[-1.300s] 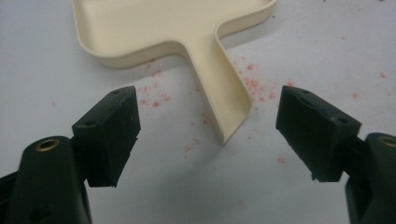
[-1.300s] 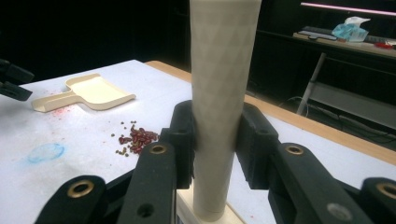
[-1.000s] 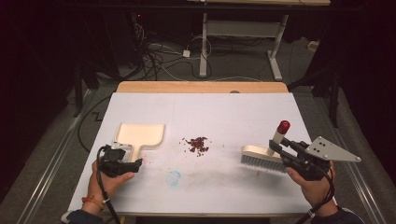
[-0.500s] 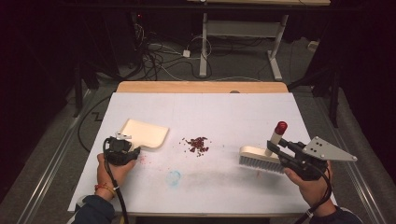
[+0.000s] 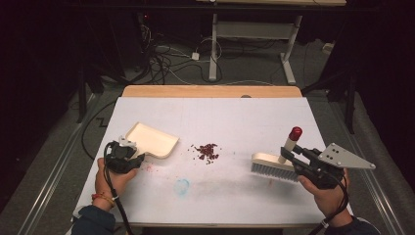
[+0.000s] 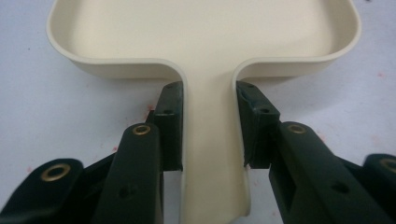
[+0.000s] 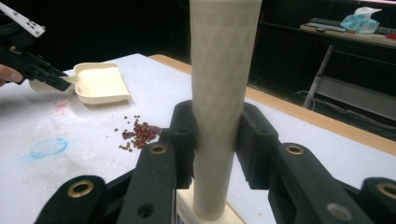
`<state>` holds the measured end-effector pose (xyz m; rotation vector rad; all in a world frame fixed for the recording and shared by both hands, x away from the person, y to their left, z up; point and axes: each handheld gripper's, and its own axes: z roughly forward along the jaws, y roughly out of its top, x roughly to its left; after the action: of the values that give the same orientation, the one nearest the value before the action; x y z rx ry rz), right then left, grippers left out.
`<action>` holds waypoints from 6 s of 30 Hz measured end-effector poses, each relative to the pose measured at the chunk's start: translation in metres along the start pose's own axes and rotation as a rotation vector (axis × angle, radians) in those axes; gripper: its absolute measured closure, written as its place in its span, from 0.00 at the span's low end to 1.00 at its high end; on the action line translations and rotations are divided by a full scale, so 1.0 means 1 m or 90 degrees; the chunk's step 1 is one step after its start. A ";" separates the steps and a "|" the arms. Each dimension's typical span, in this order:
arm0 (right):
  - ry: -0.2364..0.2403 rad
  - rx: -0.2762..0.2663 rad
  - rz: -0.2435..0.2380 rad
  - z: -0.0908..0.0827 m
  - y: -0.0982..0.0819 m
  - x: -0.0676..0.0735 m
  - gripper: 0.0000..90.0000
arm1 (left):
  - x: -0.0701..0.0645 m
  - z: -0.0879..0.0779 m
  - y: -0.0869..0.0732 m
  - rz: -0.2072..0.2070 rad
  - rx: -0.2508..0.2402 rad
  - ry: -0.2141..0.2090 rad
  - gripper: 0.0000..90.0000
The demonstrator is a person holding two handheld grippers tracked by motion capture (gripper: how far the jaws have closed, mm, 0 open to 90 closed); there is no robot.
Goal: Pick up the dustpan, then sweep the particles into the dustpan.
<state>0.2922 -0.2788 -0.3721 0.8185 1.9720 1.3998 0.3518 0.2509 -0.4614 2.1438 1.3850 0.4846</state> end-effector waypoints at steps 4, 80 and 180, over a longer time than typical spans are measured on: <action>-0.002 0.001 0.003 0.000 -0.001 -0.001 0.78 | 0.000 -0.007 -0.002 0.012 0.002 -0.006 0.71; -0.050 -0.020 0.040 0.098 0.038 -0.008 0.78 | -0.042 -0.035 -0.034 0.170 0.060 -0.109 0.71; -0.013 0.003 0.095 0.185 0.031 0.132 0.75 | -0.099 0.003 -0.005 0.140 0.083 -0.119 0.71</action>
<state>0.3507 -0.0596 -0.4085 0.9953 1.9328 1.4648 0.3094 0.1618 -0.4676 2.3939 1.1123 0.2710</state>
